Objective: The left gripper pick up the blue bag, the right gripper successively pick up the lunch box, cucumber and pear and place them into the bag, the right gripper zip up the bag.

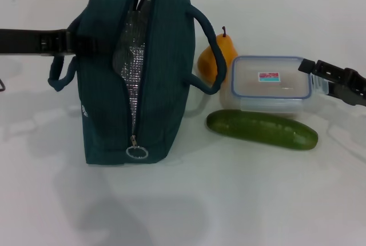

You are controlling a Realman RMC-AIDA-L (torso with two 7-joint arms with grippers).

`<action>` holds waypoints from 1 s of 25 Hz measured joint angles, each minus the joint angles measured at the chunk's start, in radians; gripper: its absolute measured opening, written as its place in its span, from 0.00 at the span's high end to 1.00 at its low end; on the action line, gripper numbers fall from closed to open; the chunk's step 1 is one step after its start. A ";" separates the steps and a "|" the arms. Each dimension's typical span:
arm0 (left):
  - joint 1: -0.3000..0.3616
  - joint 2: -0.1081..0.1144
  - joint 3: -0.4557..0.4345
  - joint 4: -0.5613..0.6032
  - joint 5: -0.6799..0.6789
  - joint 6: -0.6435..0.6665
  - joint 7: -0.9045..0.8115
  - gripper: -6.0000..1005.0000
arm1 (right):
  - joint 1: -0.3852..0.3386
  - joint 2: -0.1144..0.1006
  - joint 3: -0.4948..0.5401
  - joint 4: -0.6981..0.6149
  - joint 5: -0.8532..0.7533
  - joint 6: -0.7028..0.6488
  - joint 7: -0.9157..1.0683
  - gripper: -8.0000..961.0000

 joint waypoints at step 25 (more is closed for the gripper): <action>-0.005 0.000 0.005 -0.014 0.000 -0.012 0.007 0.96 | 0.003 0.020 0.001 0.001 0.041 -0.047 0.068 0.26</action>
